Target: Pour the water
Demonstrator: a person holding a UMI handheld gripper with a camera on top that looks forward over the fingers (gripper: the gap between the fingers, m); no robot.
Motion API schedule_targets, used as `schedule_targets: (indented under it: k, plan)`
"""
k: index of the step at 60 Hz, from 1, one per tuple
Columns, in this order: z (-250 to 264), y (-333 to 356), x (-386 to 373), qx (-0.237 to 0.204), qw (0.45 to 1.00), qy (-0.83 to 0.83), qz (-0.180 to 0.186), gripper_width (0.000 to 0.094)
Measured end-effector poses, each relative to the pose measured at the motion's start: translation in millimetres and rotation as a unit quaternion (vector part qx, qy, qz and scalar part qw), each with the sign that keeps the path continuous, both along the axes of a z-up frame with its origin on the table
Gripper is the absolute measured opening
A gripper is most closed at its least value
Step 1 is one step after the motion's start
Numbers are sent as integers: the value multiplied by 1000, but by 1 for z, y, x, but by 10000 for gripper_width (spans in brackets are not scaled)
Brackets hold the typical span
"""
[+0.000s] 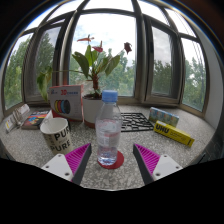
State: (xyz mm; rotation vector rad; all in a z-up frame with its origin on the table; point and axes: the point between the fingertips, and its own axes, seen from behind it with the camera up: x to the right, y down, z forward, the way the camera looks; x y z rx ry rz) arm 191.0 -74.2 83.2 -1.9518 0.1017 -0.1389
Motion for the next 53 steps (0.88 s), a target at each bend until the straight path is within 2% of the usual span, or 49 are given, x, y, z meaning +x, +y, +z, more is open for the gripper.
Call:
schedule_targets:
  k: [14, 24, 37, 53]
  plan:
    - [42, -105, -28, -22, 1000, 5, -21, 855]
    - [66, -152, -39, -20, 999, -7, -33, 855]
    - [73, -181, -42, -25, 998, 2, -51, 856]
    - [74, -184, -57, -28, 999, -20, -32, 855]
